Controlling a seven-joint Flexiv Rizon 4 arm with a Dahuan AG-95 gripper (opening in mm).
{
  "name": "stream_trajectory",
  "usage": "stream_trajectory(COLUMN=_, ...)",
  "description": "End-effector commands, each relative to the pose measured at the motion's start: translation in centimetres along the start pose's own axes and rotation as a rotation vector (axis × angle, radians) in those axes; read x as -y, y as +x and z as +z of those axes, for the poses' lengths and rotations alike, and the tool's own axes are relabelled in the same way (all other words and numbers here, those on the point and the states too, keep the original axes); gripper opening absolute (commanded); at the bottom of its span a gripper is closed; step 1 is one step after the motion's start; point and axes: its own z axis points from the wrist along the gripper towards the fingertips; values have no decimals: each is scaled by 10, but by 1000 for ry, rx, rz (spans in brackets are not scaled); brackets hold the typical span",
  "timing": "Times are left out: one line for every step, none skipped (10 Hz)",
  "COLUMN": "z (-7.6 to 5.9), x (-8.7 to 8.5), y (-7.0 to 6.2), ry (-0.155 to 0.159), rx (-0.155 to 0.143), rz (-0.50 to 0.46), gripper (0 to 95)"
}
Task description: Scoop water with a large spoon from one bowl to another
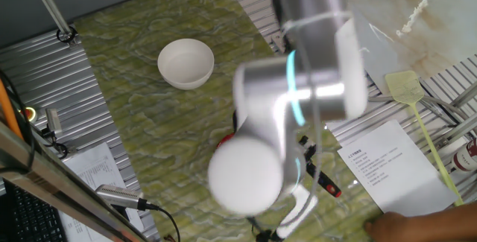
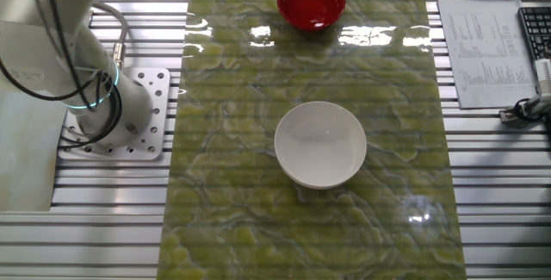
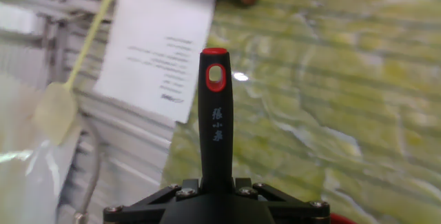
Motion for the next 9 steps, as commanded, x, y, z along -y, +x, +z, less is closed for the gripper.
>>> stream_trajectory(z=-17, x=4, y=-2, ry=110, rx=2, rz=59, gripper=0)
stream_trajectory(z=-22, x=5, y=-3, ry=159, rx=3, rz=96, gripper=0)
stream_trajectory(z=-27, x=6, y=-3, ry=223, rx=6, rz=157, gripper=0)
stream_trajectory(z=-30, x=7, y=-3, ry=254, rx=4, rz=190, gripper=0)
stream_trajectory(z=-33, x=8, y=-3, ry=298, rx=3, rz=233, gripper=0)
stream_trajectory(z=-34, x=8, y=-2, ry=325, rx=7, rz=264, gripper=0)
stream_trajectory(z=-34, x=9, y=2, ry=356, rx=10, rz=304, gripper=0)
stream_trajectory(z=-33, x=10, y=5, ry=385, rx=29, rz=342, gripper=0)
stream_trajectory(z=-31, x=12, y=6, ry=398, rx=45, rz=353, gripper=0)
